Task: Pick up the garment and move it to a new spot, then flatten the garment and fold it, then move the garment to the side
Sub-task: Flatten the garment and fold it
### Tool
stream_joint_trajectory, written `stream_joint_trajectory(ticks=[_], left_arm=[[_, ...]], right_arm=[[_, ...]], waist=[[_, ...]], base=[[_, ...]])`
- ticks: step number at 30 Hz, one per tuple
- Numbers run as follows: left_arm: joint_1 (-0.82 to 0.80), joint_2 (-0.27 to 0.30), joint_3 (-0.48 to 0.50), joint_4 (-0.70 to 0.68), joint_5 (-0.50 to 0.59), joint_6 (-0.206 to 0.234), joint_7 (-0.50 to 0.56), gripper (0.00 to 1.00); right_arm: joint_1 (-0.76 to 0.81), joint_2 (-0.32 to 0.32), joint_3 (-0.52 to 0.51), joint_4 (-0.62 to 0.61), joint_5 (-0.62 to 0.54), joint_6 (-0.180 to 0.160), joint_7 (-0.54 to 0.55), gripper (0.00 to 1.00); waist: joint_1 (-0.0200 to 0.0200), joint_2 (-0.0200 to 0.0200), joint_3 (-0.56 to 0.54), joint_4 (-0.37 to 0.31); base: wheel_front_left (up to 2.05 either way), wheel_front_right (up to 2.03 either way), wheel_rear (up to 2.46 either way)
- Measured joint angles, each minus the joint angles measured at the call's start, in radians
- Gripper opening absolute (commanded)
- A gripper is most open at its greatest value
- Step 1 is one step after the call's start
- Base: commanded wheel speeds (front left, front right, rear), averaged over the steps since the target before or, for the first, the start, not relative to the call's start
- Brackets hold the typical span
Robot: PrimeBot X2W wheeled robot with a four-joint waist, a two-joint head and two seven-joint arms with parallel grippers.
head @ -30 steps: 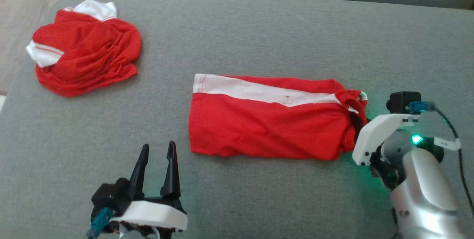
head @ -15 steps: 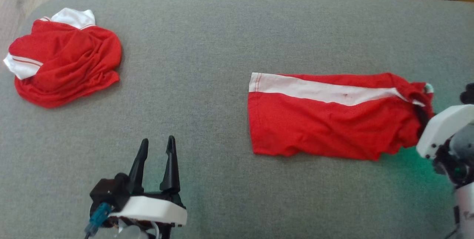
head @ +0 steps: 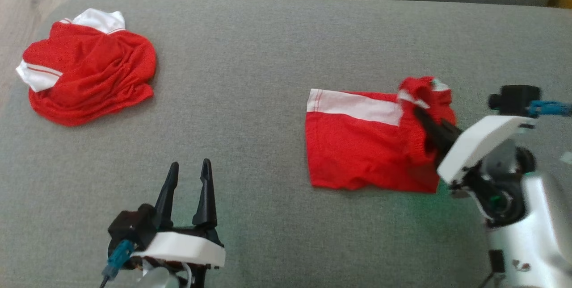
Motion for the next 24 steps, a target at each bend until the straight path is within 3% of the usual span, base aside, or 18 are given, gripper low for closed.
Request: stream_joint_trajectory(ticks=[6,14,15,17,18,19,24], left_arm=[[-0.001,-0.001,-0.006,0.001,0.000,0.000,0.000,1.00],[-0.013,-0.010,-0.023,0.014,-0.001,-0.004,0.000,1.00],[-0.017,-0.013,-0.026,0.017,-0.001,-0.004,0.000,1.00],[-0.021,-0.019,-0.028,0.021,-0.001,-0.007,0.000,1.00],[-0.021,-0.021,-0.028,0.025,-0.001,-0.011,0.000,1.00],[-0.021,-0.022,-0.028,0.030,-0.001,-0.012,0.000,1.00],[-0.021,-0.025,-0.028,0.040,-0.001,-0.012,0.000,1.00]], right_arm=[[-0.028,0.025,0.078,0.029,0.010,0.000,-0.013,0.00],[-0.100,0.032,0.151,0.191,0.026,0.000,-0.056,0.00],[-0.107,0.032,0.157,0.215,0.032,0.000,-0.071,0.08],[-0.126,0.032,0.170,0.263,0.045,0.000,-0.101,0.36],[-0.137,0.032,0.179,0.286,0.061,0.000,-0.113,0.62],[-0.148,0.032,0.193,0.305,0.076,0.000,-0.127,1.00],[-0.199,0.032,0.277,0.350,0.129,0.000,-0.195,1.00]], waist=[[0.0000,0.0000,0.001,0.023],[0.0000,0.0000,0.008,0.067],[0.0000,0.0000,0.008,0.072],[0.0000,0.0000,0.009,0.081],[0.0000,0.0000,0.010,0.085],[0.0000,0.0000,0.010,0.087],[0.0000,0.0000,0.009,0.088]], base=[[0.00,0.00,0.00],[0.00,0.00,0.00],[0.00,0.00,0.00],[0.00,0.00,0.00],[0.00,0.00,0.00],[0.00,0.00,0.00],[0.00,0.00,0.00]])
